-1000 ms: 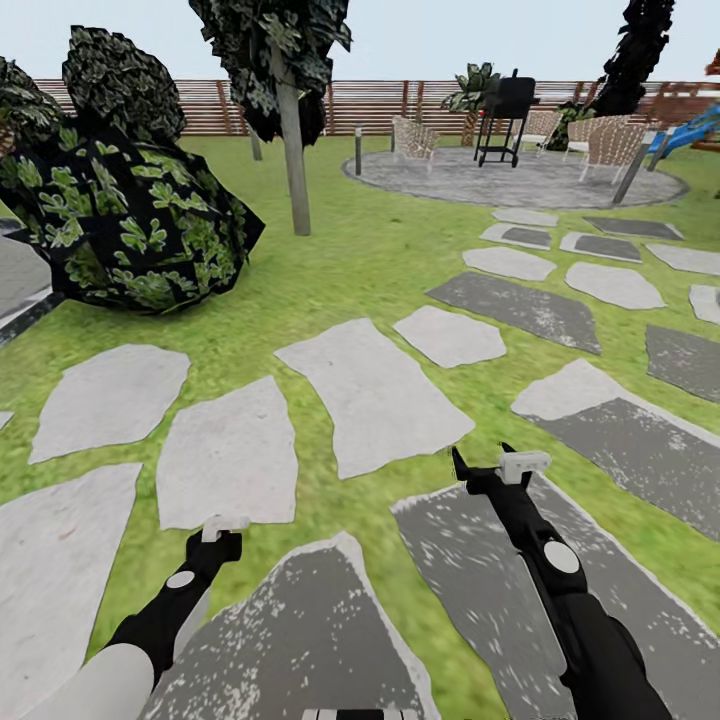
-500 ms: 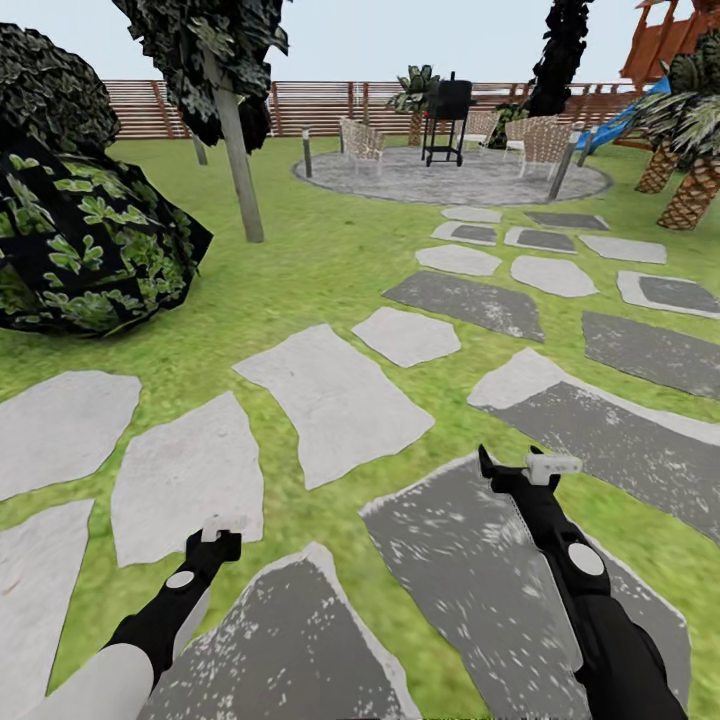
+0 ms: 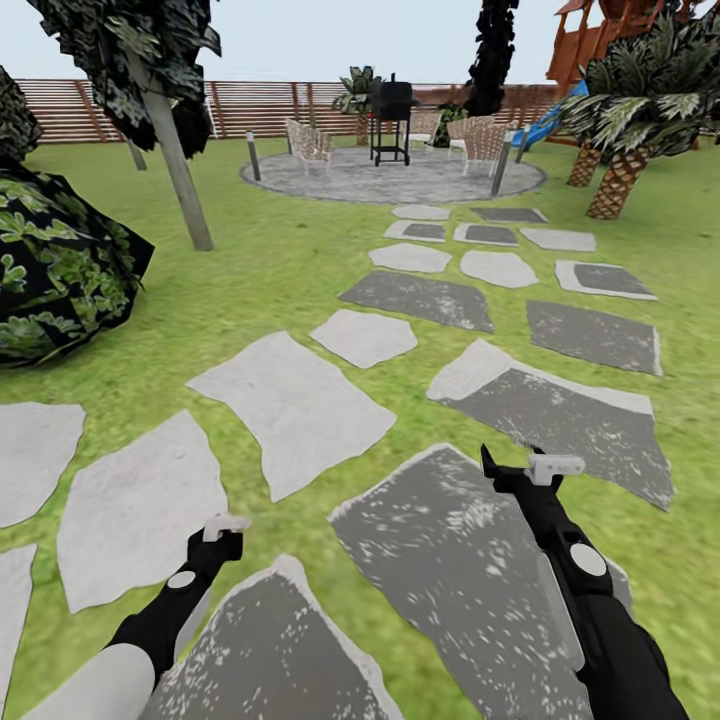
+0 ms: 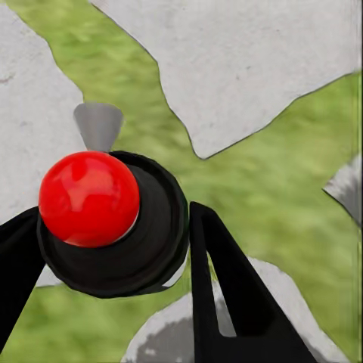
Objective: In the garden, pick up the pesticide atomizer on the floor and spray pesticide onto both trees until each tree trunk is fully covered.
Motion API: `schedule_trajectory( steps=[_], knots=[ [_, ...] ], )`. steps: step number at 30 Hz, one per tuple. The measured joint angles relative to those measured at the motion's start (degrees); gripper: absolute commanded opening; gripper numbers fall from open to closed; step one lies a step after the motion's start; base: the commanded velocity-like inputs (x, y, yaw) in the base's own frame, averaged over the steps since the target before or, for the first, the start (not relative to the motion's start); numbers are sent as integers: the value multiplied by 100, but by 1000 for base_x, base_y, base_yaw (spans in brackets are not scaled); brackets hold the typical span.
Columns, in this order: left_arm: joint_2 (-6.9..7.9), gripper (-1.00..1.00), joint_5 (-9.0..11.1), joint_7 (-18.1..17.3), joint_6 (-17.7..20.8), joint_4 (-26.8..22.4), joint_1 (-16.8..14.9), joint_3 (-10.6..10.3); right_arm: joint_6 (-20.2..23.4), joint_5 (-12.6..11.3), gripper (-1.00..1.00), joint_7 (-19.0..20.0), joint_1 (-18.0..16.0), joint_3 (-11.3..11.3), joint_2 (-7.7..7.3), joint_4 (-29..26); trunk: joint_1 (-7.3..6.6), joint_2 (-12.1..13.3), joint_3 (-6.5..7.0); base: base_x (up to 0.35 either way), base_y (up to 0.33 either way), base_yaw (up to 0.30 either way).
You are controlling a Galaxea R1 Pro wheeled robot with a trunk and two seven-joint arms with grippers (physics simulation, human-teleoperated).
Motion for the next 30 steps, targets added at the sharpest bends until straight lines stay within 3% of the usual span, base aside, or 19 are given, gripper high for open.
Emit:
schedule_trajectory(
  steps=[6, 19, 30],
  knots=[
    [-15, -100, -1, -8, -11, 12, 1, -1, 0, 5, 100, 0, 0, 0, 1, 2, 0, 0, 12, -64, 0, -298],
    [-16, -100, 8, -13, -9, 26, 0, -1, -8, -4, 100, 0, 9, 8, 13, 120, 0, 0, 57, -297, 62, -283],
    [-17, -100, 8, -10, -9, 23, 0, -1, -9, -8, 100, 0, 9, 6, 14, 123, 0, 0, 64, -37, 21, -270]
  ],
)
